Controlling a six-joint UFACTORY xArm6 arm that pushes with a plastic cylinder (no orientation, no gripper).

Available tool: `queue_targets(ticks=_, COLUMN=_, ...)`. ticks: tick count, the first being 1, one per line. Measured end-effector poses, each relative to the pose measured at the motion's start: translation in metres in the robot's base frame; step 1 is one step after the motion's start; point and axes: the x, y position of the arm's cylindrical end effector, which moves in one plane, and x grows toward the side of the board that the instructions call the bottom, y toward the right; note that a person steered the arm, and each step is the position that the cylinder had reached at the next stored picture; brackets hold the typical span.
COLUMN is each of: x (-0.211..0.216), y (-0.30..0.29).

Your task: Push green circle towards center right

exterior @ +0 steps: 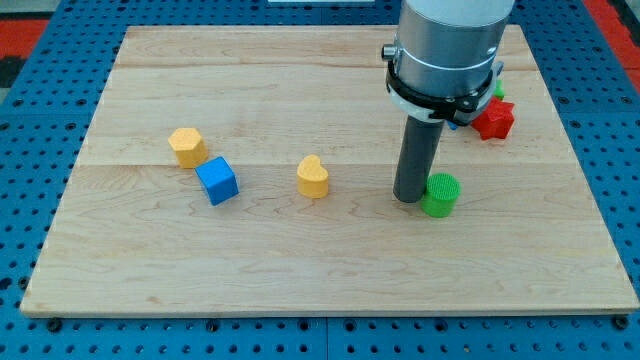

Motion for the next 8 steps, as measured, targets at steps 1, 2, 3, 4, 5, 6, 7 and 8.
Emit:
queue_targets(ticks=1, x=0.058, y=0.003)
queue_targets(ticks=2, x=0.036, y=0.007)
queue_targets(ticks=3, x=-0.002, y=0.009)
queue_targets(ticks=4, x=-0.009, y=0.041)
queue_targets(ticks=5, x=-0.007, y=0.058)
queue_targets(ticks=6, x=0.009, y=0.064)
queue_targets(ticks=7, x=0.002, y=0.096)
queue_targets(ticks=8, x=-0.006, y=0.105)
